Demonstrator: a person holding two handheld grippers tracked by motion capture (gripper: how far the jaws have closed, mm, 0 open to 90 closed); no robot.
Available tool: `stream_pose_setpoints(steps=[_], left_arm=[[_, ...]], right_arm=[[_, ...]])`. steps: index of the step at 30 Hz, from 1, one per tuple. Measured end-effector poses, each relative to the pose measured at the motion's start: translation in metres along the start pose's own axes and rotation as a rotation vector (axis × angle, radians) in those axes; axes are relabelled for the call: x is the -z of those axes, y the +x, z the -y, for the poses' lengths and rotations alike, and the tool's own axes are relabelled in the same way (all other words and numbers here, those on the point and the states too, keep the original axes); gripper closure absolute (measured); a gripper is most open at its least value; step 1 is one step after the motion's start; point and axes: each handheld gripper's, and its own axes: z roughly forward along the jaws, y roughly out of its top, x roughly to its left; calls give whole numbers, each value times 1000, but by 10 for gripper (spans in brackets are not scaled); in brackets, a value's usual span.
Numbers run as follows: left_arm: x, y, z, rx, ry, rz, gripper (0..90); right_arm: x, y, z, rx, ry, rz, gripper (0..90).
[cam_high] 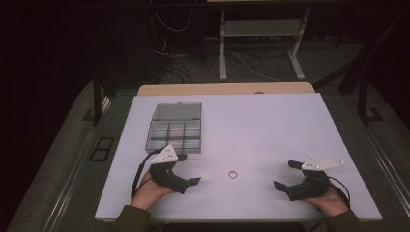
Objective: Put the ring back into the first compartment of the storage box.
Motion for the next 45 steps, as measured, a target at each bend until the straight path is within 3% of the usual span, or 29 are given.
stream_pose_setpoints(steps=[27, 36, 45], left_arm=[[-32, 0, -35, -42, 10, 79, 331], [-51, -1, -47, -59, 34, 114, 439], [-72, -6, -59, -69, 31, 128, 490]], right_arm=[[-2, -2, 1, 1, 4, 3, 23], [-1, -2, 0, 1, 0, 5, 23], [0, -3, 0, -5, -9, 4, 23]])
